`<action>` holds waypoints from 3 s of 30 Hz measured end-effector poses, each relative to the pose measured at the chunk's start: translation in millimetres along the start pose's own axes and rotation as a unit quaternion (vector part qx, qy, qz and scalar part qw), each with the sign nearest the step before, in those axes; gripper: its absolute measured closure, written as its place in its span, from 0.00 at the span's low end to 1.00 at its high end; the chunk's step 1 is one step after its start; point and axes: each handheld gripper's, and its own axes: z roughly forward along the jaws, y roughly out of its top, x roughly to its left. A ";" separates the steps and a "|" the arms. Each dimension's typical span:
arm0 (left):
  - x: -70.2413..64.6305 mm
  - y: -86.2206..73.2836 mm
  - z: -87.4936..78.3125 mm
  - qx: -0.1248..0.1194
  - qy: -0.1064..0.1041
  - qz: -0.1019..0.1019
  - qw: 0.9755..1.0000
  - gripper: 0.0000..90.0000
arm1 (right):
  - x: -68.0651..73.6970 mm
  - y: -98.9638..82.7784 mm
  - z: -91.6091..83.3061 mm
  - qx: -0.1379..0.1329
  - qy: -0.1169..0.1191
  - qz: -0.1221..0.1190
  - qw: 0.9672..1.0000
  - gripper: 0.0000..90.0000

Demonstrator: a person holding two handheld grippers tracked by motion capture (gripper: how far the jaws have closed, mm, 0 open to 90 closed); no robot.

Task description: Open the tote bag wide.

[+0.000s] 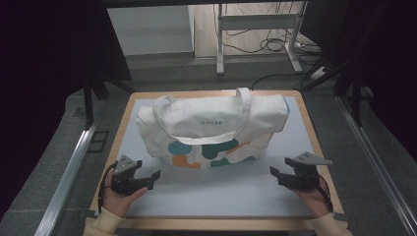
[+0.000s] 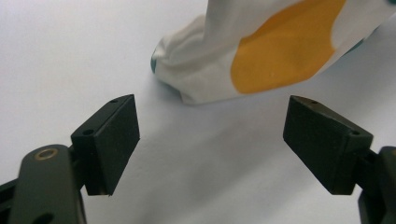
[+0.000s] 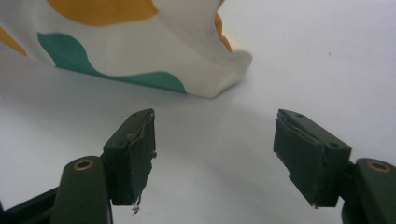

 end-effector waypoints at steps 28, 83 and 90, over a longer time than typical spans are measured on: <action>3.9 58.3 -32.1 -0.056 -0.029 0.001 0.998 0.22 | -11.7 69.8 -22.0 -0.049 0.008 -0.009 0.999 0.33; 4.3 67.8 -27.3 -0.088 -0.064 0.026 0.994 0.96 | -6.7 94.1 -23.0 -0.103 0.029 -0.039 0.993 0.95; 0.6 58.2 -24.4 -0.085 -0.068 0.037 0.993 0.96 | -3.4 80.8 -21.6 -0.099 0.036 -0.046 0.993 0.96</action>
